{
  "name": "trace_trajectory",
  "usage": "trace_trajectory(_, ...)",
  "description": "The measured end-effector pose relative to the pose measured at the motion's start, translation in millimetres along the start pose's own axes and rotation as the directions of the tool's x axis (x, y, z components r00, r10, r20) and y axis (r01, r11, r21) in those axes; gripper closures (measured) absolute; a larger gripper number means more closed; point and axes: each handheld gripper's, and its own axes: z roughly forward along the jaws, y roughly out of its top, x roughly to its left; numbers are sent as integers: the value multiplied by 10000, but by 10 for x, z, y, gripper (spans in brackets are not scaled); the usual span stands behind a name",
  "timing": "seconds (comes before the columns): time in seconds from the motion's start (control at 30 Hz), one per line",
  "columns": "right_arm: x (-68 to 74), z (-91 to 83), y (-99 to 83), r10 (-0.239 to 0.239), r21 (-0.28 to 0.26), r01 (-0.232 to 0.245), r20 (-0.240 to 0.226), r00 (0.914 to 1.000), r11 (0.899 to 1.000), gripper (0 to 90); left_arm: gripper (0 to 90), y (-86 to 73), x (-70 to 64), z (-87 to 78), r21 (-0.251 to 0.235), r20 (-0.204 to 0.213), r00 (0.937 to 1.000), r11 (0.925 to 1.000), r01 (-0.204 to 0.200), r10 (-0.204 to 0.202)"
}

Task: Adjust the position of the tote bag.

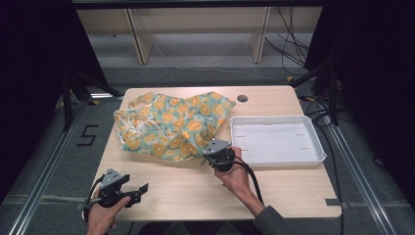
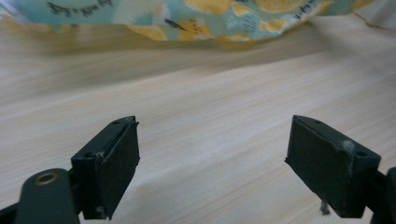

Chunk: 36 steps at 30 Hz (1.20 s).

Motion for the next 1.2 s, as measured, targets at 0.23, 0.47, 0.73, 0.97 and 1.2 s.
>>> trace_trajectory(0.23,-85,-25,-51,-63,422,59,86,9999,9991,888,158,56,60,-62,-380,-821,9963,9989,-287,255)
trace_trajectory(0.47,-211,-26,-87,-330,822,296,404,9986,9962,889,160,226,210,77,-311,-1627,9823,9945,-995,932)
trace_trajectory(0.73,-371,-7,-107,-222,864,158,739,9970,9961,890,162,427,344,277,-281,-990,9848,9889,-1462,1428)
trace_trajectory(0.97,-453,15,-90,-254,833,187,797,9965,9963,889,177,470,368,471,443,-358,9691,9692,-2424,2440)
trace_trajectory(1.2,-454,25,-88,-244,839,180,759,9968,9963,889,654,483,369,704,1237,-5,9226,9155,-3828,3858)
